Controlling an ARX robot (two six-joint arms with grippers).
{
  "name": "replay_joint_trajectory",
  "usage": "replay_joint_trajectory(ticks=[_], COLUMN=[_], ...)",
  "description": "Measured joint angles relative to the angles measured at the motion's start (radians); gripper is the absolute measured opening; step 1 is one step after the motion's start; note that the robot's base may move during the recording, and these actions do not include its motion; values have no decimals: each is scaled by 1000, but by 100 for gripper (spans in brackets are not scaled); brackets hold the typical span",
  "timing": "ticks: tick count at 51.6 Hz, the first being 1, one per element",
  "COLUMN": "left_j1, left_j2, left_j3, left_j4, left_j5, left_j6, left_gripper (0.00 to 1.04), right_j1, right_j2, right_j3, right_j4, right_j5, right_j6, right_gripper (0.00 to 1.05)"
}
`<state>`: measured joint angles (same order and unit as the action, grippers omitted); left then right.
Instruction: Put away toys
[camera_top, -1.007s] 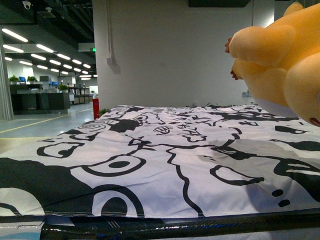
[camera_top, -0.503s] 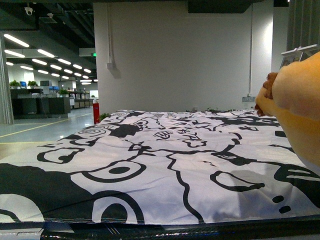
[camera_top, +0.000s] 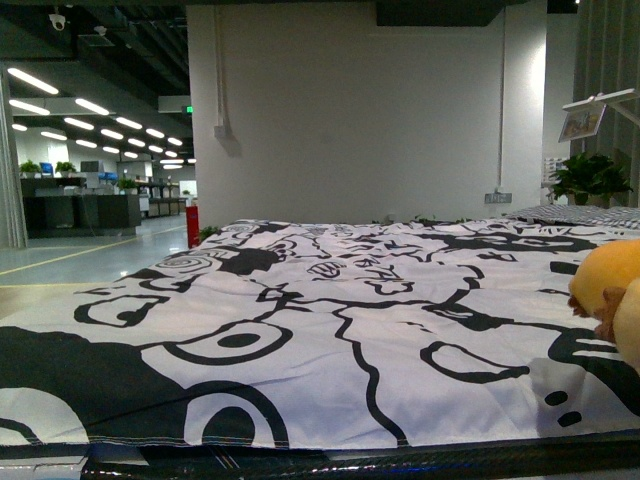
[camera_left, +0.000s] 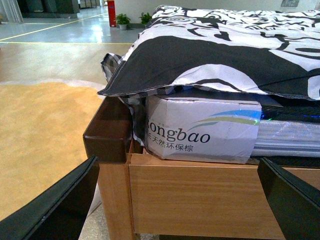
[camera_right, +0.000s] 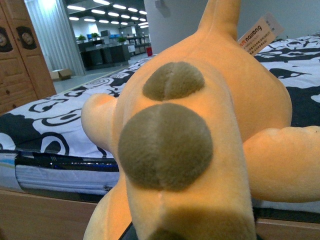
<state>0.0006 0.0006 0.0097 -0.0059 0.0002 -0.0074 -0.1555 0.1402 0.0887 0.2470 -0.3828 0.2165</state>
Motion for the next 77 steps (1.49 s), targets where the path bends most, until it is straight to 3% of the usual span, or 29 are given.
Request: replay_joint_trajectory(ticks=[16,34,77], left_j1=[0,0,-1], left_j2=[0,0,0], left_j3=[0,0,0], left_j4=[0,0,0], left_j5=[0,0,0], left_j6=[0,0,0], left_gripper=[98,98,98], right_j1=[72,337,348], right_j2=[-37,-56,-62], right_j3=[-58,-76,-76], right_j4=[63,44,40], right_j5=[62,219,233], right_j6=[-24,-96,-109], right_gripper=[7,7,7])
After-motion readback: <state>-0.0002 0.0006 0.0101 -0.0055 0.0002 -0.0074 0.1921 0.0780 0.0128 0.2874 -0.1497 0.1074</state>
